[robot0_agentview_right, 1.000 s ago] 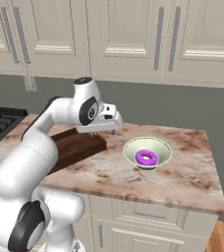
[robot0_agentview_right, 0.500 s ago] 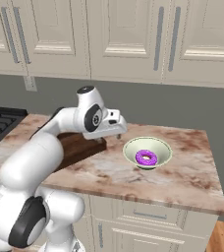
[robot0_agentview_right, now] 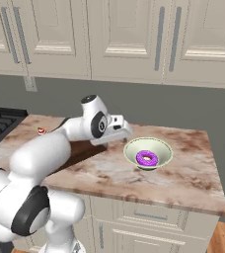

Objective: Place the bowl with donut and the cupcake onto the tray.

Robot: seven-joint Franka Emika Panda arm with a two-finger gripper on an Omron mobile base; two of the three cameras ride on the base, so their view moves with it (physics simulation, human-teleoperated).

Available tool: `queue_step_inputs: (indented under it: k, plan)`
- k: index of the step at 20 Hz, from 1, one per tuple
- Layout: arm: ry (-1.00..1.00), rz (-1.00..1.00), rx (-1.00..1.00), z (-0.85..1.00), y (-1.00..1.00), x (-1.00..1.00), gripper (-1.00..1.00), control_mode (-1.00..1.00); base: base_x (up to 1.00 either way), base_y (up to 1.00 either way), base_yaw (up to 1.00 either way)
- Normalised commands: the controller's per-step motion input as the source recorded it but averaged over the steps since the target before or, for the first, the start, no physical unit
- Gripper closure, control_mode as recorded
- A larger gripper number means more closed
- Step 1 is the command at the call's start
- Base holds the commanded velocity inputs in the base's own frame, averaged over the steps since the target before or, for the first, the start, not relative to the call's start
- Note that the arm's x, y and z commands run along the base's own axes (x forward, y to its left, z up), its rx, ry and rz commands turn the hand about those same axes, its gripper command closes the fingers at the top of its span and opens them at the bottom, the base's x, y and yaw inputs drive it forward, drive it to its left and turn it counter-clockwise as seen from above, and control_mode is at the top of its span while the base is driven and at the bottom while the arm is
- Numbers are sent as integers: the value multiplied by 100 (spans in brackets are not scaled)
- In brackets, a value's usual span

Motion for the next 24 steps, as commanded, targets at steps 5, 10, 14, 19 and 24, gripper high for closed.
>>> queue_step_inputs:
  k: [5, 10, 14, 19, 24]
  plan:
    - [0, 0, -5, -26, -16, 24, -100, -100, 0, 0, 0]
    - [0, 0, -4, -26, -12, 24, -100, -100, 0, 0, 0]
    - [0, 0, -3, -23, -12, 19, -100, -100, 0, 0, 0]
    - [0, 0, -3, -24, -9, 9, -100, -100, 0, 0, 0]
    - [1, 0, -2, -25, -1, 8, -100, -100, 0, 0, 0]
